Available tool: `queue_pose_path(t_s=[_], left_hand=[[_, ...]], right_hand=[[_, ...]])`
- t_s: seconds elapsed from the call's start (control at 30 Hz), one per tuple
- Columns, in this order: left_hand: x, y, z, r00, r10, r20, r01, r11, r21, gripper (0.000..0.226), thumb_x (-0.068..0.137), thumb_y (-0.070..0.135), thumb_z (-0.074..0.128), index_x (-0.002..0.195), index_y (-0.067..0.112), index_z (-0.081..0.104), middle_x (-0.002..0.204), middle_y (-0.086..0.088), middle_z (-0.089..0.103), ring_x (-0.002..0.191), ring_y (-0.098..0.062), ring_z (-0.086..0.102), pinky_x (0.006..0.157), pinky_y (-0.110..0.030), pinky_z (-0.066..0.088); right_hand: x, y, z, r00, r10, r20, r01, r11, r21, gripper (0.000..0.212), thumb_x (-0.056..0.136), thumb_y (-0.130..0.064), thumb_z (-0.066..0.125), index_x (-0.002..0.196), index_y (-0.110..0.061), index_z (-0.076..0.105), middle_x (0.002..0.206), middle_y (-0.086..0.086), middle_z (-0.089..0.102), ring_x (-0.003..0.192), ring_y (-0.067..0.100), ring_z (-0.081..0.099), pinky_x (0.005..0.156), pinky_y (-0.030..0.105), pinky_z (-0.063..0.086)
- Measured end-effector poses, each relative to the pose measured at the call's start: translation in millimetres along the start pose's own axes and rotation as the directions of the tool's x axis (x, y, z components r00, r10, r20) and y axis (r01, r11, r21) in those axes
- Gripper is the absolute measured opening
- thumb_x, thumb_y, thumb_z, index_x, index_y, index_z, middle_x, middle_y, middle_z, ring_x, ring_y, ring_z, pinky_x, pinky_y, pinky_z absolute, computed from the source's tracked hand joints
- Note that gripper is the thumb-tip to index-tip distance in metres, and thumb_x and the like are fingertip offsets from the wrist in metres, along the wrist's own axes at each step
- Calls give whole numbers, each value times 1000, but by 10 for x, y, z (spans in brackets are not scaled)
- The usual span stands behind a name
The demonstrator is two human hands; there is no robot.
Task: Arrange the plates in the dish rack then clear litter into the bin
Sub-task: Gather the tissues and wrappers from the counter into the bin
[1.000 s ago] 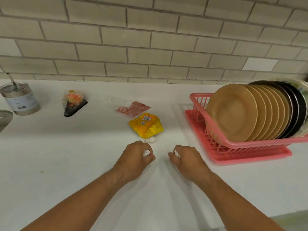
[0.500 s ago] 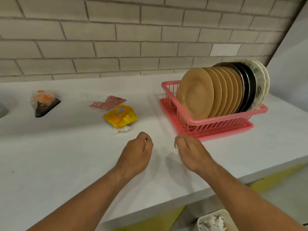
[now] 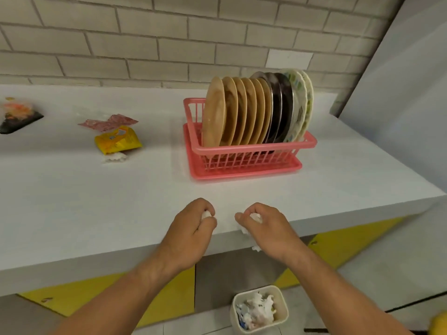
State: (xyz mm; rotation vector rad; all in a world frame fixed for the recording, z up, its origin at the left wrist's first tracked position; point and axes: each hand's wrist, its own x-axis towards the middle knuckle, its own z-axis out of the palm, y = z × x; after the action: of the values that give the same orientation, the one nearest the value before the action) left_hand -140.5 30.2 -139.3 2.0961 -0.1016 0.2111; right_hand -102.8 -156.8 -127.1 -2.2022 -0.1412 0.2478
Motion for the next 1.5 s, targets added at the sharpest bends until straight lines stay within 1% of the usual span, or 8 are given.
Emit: queue_pose_path(t_s=[0.3,0.47,0.67,0.87,1.0,1.13,1.27,1.5], left_hand=[[-278,-195,655,958,155,240,-163,986,15,15,85,22,34,86,24,50,85,10,52,83,-5,48,69,-10,34],[-509,-333,1062,908,8,418,-16,1000,16,14,96,21,37,100,24,50,97,12,51,91,-1,47,73,-15,36],[-727,-746,1864,828,-281,485,237,960,151,23,98,14,34,113,30,40,108,6,45,86,-7,45,70,-21,36],[-994,-1604,2986,757,-454,470,349,889,296,38,94,9,40,125,30,34,113,1,54,93,-14,53,77,-23,40],[-1023,-2303,3688,777,-538,327,452,838,305,30,89,17,60,117,22,49,99,-1,61,84,-18,57,74,-26,44],[-997,-3140,4421,796,-525,302,392,827,404,32,87,18,63,119,16,59,123,-2,48,102,-19,56,86,-17,38],[-932,-3800,5055,789,-533,306,343,795,500,36,91,14,58,127,14,56,128,-4,40,102,-21,53,76,-14,37],[-846,-4445,5588,782,-534,321,155,666,730,44,91,11,54,134,20,46,112,-6,65,103,-23,62,84,-31,51]], right_hand=[[-433,754,-37,973,233,-8,-233,970,-74,9,94,-18,48,99,-23,54,86,0,60,69,13,59,51,25,49],[-649,1304,-22,936,350,-33,-351,932,-85,8,98,-21,43,99,-24,50,81,4,63,52,5,62,38,19,40],[-728,2309,63,884,451,-122,-465,873,-145,16,101,-24,34,96,-14,46,88,10,60,78,26,57,66,35,44],[-659,3590,364,825,562,-61,-565,823,-55,13,102,-24,35,106,-15,45,87,4,57,72,15,52,57,30,37],[-499,4501,752,823,568,-25,-568,823,10,7,101,-26,44,107,-23,45,101,7,59,83,20,56,65,27,40],[-331,5327,1165,836,548,7,-547,834,74,10,98,-24,51,104,-29,46,102,7,60,87,24,61,71,28,46],[-188,5974,1482,865,501,8,-500,861,94,12,96,-28,55,104,-32,46,104,6,62,92,26,64,72,28,47],[347,6463,1774,903,334,-270,-307,941,140,16,88,-22,66,95,-25,52,96,1,58,86,18,54,68,25,39]])
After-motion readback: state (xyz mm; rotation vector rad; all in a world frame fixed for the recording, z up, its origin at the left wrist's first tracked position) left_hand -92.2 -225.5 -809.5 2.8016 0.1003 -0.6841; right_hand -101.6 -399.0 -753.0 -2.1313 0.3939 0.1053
